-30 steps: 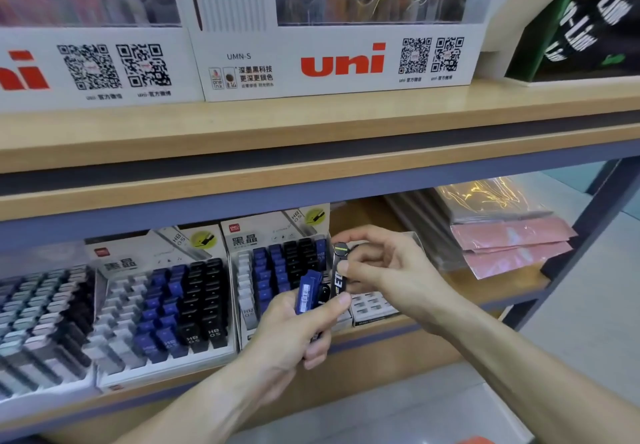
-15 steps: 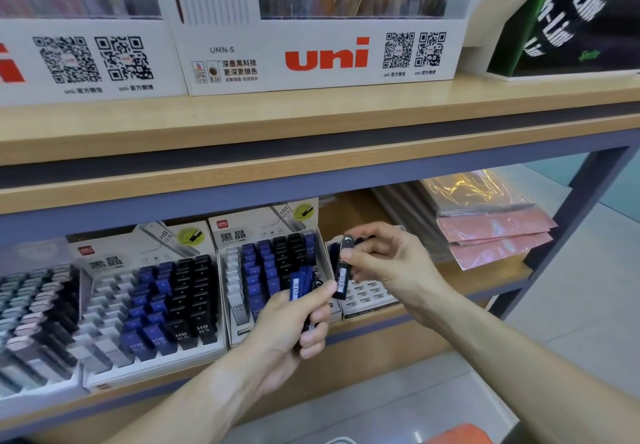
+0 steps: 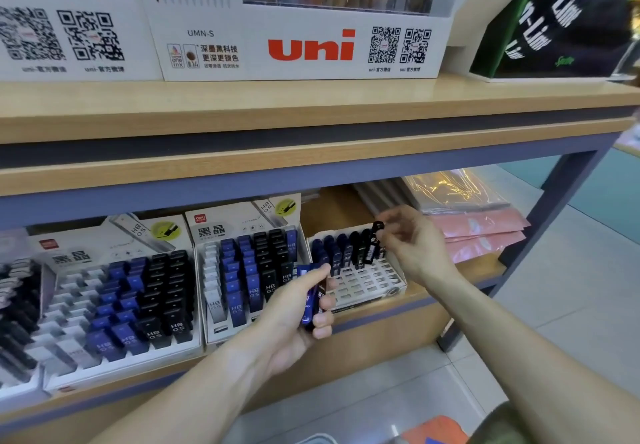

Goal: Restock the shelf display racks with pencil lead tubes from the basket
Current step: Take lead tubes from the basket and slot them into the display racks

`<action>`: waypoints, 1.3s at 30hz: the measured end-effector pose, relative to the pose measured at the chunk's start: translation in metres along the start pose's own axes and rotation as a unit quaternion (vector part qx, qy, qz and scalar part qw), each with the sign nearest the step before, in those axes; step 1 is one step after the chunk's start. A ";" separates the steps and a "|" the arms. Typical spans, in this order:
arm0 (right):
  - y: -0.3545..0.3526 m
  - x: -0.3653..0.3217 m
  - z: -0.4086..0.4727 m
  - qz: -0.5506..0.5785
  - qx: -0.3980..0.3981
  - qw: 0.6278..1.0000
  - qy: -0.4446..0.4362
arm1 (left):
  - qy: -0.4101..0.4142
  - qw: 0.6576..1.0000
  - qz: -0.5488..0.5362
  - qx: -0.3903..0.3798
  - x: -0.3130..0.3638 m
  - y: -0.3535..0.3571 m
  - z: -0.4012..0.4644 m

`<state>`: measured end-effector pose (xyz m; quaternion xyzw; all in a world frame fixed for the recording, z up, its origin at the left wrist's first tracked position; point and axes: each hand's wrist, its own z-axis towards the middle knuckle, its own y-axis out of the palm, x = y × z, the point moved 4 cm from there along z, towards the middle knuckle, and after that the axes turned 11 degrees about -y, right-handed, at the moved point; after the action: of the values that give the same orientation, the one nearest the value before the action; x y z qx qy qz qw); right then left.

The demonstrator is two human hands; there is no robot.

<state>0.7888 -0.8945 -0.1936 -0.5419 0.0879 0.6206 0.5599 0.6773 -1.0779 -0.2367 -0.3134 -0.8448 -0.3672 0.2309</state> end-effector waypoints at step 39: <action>0.020 0.039 -0.008 -0.223 -0.064 0.971 -0.053 | -0.001 0.986 -0.166 -0.020 -0.020 0.023 0.013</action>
<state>0.7861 -0.8834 -0.2367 -0.5491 -0.1049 0.5121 0.6521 0.7056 -1.0629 -0.2467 -0.1734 -0.8779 -0.4170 0.1593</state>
